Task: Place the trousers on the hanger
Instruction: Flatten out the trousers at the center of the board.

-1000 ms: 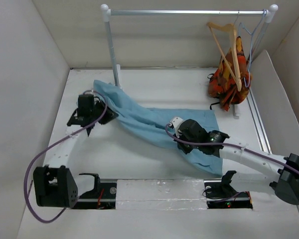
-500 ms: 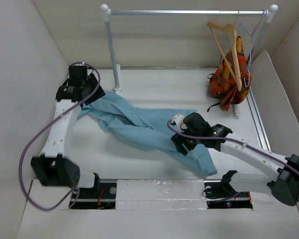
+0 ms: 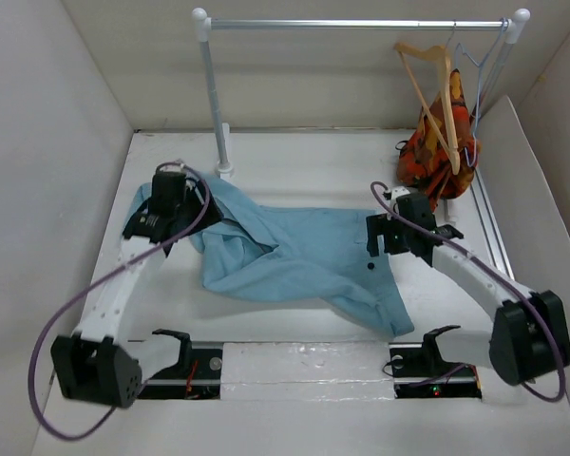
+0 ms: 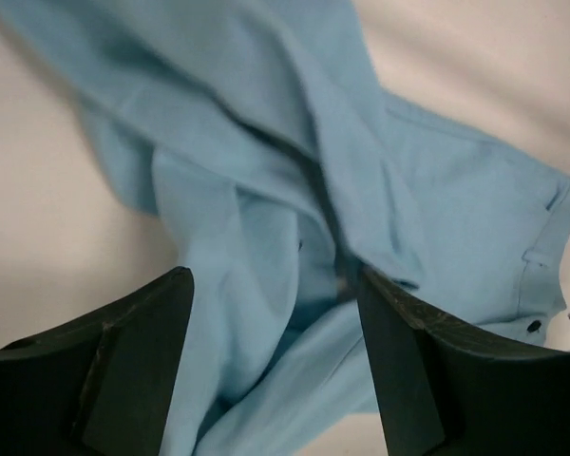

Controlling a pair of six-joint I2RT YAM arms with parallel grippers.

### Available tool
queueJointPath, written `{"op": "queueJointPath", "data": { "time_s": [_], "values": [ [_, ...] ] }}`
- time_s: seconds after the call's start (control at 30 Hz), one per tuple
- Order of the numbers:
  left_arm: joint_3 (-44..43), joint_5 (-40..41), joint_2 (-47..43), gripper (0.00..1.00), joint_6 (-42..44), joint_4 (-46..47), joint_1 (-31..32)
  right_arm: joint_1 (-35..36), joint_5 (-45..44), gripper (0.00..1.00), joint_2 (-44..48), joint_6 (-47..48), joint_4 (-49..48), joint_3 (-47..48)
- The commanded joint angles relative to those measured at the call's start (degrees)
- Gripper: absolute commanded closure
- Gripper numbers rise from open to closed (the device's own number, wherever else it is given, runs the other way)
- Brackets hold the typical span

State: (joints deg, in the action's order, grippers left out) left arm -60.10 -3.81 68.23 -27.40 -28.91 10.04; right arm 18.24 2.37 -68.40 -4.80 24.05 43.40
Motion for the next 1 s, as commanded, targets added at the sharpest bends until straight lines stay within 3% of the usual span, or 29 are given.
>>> {"op": "queueJointPath", "data": {
  "time_s": [0.0,0.1,0.23,0.33,0.37,0.4,0.43,0.47,0.53,0.57,0.6,0.63,0.8,0.87,0.9,0.93,0.97],
  "values": [
    [10.0,3.1,-8.4,0.33,-2.4,-1.2,-0.8,-3.6,0.1,0.1,-6.9,-2.8,-8.3,0.9],
    [15.8,3.2,-13.5,0.22,-6.3,-0.1,-1.3,-3.6,2.6,0.08,-12.2,-3.2,-10.9,1.2],
    [16.9,5.1,-11.1,0.04,-8.2,0.8,-3.6,-1.5,5.8,0.09,-15.1,-7.1,-15.5,-1.8],
    [19.1,4.2,-5.7,0.02,-8.8,3.9,-4.5,-0.3,5.9,0.18,-15.6,-10.2,-18.9,-5.1],
    [19.9,1.6,-4.3,0.02,-9.1,5.3,-4.5,-0.3,6.3,0.36,-15.6,-10.6,-19.8,-5.6],
    [20.5,-0.4,-1.5,0.03,-9.4,6.2,-4.5,-0.3,6.7,0.46,-15.4,-10.8,-20.8,-6.1],
    [21.8,-1.3,-0.2,0.05,-10.1,9.4,-4.5,-0.3,6.8,0.57,-15.2,-10.9,-21.8,-6.6],
    [22.6,-2.2,0.7,0.09,-10.5,11.4,-4.5,-0.3,6.7,0.79,-14.9,-10.9,-22.1,-6.7],
    [22.7,-2.4,3.2,0.34,-11.1,14.6,-4.5,-1.5,6.5,0.96,-13.1,-9.9,-21.4,-6.3],
    [22.7,-2.9,3.5,0.5,-10.8,15.4,-4.5,-1.5,5.9,1.0,-12.6,-9.3,-20.7,-5.3],
    [22.1,-5.2,3.8,0.85,-10.5,15.5,-4.5,-2.2,5.5,1.0,-11.8,-8.7,-19.9,-4.7],
    [19.9,-5.8,3.5,0.98,-10.0,14.2,-4.5,-3.1,4.9,1.0,-10.1,-7.5,-17.9,-4.0],
    [13.1,-4.3,-5.7,1.0,-5.5,4.1,-4.5,-5.8,-2.0,1.0,-6.3,-5.5,-13.1,2.6],
    [4.5,-0.4,-9.9,1.0,-4.4,-5.9,-4.5,-8.3,-5.8,1.0,-1.9,-5.5,-11.1,5.1],
    [4.5,0.9,-10.5,1.0,-4.4,-6.0,-4.5,-8.3,-5.8,1.0,-1.8,-5.5,-11.1,5.7],
    [-5.3,6.0,-9.6,1.0,-5.6,-15.6,-2.3,-10.3,-6.1,1.0,2.3,-5.0,-9.6,7.4],
    [-5.4,7.0,-9.2,1.0,-6.3,-15.7,-2.3,-10.3,-6.1,1.0,2.3,-5.0,-9.6,7.4]
  ]
}}
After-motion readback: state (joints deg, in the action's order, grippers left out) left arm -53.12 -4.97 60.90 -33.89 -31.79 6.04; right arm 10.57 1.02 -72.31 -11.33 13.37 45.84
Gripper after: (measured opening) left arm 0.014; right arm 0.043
